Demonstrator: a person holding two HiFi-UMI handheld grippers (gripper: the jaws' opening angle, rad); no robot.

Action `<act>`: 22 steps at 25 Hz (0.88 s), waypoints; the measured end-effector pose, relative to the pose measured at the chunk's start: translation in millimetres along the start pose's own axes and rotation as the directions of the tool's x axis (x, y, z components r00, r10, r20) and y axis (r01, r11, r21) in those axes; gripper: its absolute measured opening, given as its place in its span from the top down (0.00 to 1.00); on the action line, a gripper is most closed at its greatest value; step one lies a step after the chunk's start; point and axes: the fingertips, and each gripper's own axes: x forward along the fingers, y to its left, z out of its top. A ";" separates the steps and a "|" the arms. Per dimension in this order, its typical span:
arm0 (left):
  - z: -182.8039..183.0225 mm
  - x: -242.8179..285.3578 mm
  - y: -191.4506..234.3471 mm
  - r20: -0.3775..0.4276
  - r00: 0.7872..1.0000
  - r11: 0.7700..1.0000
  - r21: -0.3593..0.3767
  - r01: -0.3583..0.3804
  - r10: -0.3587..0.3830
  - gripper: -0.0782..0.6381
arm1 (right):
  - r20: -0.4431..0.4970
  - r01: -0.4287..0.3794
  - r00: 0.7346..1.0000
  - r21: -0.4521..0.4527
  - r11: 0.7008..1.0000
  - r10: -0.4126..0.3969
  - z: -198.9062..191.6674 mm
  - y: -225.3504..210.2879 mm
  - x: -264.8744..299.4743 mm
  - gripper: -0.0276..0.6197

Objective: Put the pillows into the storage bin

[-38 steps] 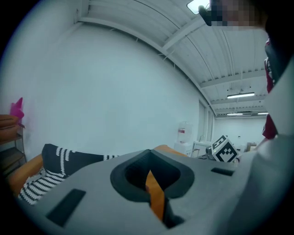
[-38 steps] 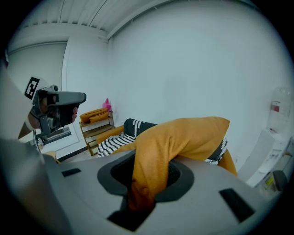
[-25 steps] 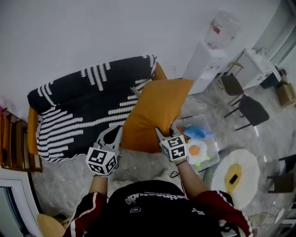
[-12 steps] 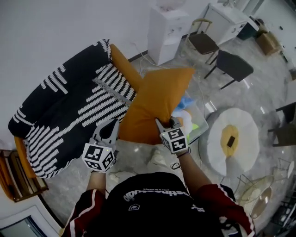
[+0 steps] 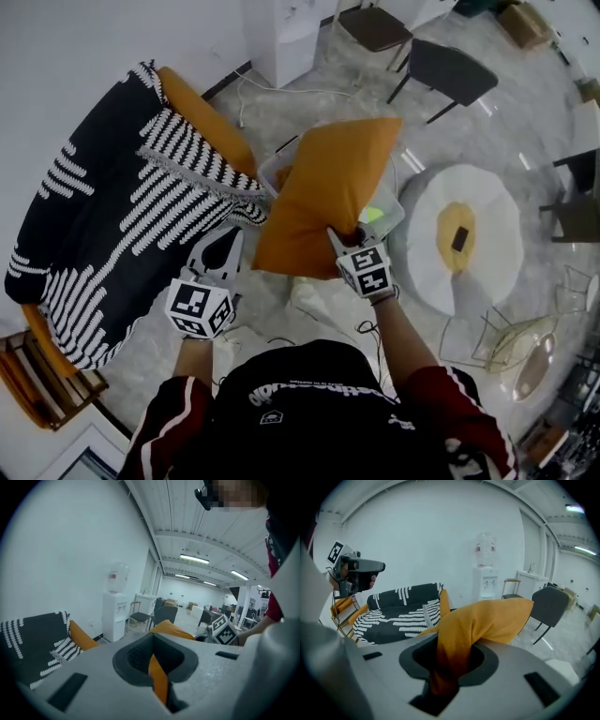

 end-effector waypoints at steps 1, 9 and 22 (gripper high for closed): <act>-3.9 10.6 -5.5 -0.012 1.000 1.000 0.002 0.011 -0.011 0.89 | -0.013 0.008 1.000 0.000 1.000 -0.008 -10.0 -11.4 0.7 0.79; -41.7 85.2 -44.0 -0.120 0.987 0.994 -0.006 0.108 -0.108 0.89 | -0.103 0.095 0.991 0.070 0.993 -0.088 -88.7 -91.2 4.4 0.78; -55.9 155.1 -99.0 -0.206 0.943 0.962 0.016 0.272 -0.263 0.89 | -0.066 0.159 0.986 0.118 0.980 -0.152 -112.5 -121.9 -44.5 0.78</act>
